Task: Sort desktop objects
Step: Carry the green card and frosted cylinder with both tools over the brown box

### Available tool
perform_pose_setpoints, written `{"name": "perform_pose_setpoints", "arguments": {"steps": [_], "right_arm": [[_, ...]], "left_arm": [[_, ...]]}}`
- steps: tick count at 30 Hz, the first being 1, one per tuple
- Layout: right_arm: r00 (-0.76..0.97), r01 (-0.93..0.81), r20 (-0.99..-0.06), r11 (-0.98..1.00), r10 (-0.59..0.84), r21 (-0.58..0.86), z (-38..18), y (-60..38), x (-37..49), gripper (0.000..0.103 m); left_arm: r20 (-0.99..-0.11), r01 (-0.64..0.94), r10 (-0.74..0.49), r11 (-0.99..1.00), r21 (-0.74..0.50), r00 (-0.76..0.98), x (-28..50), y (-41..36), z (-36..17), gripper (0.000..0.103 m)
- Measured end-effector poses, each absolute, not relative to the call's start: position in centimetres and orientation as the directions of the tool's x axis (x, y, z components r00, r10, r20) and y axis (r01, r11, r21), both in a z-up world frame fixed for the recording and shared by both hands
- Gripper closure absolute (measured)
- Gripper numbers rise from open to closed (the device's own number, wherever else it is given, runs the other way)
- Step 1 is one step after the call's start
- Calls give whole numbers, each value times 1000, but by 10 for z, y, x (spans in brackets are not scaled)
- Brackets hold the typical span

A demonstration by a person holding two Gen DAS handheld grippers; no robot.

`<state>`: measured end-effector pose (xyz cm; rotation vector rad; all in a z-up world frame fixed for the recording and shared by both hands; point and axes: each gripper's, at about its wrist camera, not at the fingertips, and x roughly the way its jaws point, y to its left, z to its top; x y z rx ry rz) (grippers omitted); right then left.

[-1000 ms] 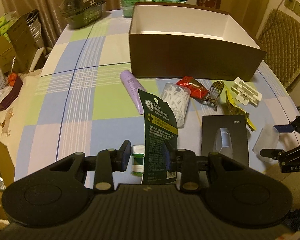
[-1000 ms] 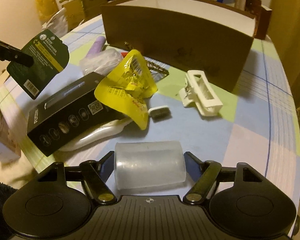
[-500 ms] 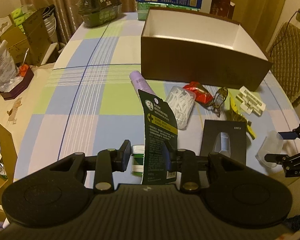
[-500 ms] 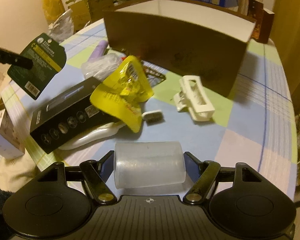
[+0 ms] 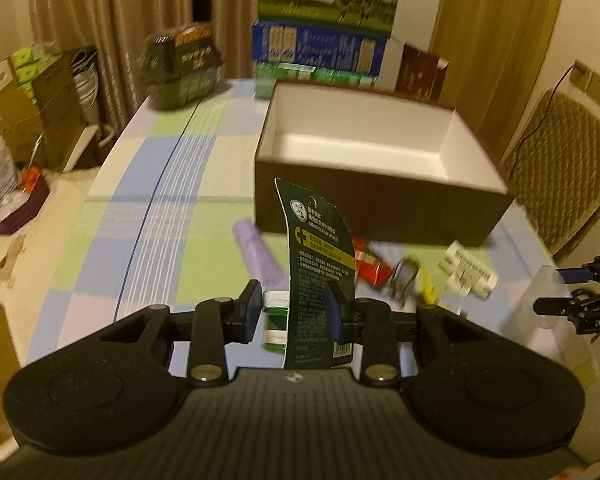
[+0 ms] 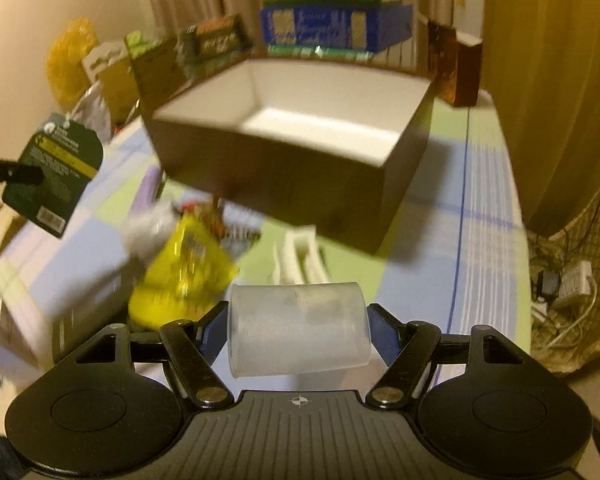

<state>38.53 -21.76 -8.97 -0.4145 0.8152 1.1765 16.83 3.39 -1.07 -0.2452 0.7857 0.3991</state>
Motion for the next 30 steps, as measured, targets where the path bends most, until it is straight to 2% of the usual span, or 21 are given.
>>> {"name": "perform_pose_setpoints", "arguments": {"steps": [10, 18, 30], "right_arm": [[248, -900, -659, 421, 710, 115, -39, -166, 412, 33], [290, -875, -641, 468, 710, 123, -27, -111, 441, 33], [328, -838, -693, 537, 642, 101, -54, -42, 473, 33]], "left_arm": [[-653, -329, 200, 941, -80, 731, 237, 74, 25, 74], [-633, -254, 135, 962, -100, 762, 306, 103, 31, 74], [-716, -206, 62, 972, -116, 695, 384, 137, -7, 74]]}}
